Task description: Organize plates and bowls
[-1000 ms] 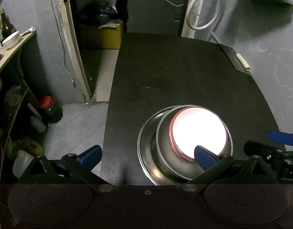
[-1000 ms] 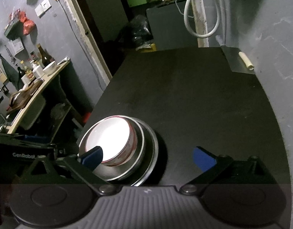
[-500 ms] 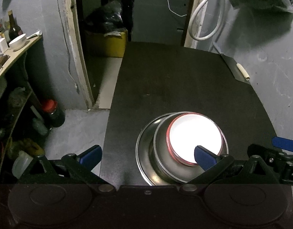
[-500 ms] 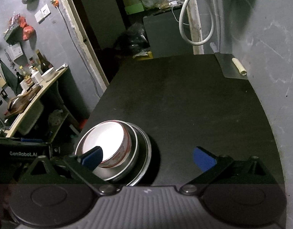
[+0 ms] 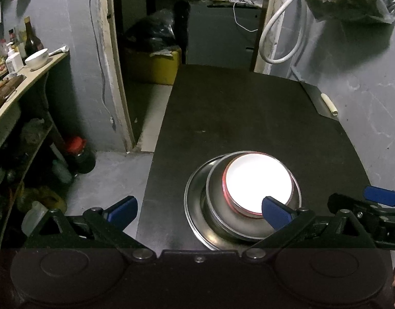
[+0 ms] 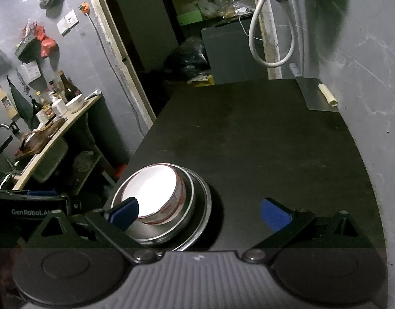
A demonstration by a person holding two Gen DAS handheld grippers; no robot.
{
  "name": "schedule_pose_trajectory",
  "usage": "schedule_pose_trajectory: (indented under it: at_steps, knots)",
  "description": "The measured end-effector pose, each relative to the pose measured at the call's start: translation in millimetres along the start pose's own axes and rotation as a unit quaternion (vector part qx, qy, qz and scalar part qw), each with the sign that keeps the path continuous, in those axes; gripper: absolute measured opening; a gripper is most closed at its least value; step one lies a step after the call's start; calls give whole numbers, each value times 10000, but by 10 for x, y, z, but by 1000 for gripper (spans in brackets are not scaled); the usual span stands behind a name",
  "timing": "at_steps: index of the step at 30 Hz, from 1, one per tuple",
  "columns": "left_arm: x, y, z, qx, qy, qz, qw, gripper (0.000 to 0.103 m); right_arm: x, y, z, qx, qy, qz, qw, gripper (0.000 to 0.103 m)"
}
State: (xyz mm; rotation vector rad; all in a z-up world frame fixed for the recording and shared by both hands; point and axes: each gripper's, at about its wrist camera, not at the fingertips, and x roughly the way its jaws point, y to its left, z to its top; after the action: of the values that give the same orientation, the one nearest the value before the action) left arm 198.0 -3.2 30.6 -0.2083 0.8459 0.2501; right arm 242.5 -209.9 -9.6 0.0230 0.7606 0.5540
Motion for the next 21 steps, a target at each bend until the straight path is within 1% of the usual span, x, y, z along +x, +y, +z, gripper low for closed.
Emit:
schedule_pose_trajectory:
  at_steps: [13, 21]
  knots:
    - [-74, 24, -16, -8, -214, -16, 9998, 102, -100, 43, -59, 23, -105, -98, 9999, 103]
    - [-153, 128, -56, 57, -442, -283, 9986, 102, -198, 181, -85, 31, -260, -333, 9991, 103]
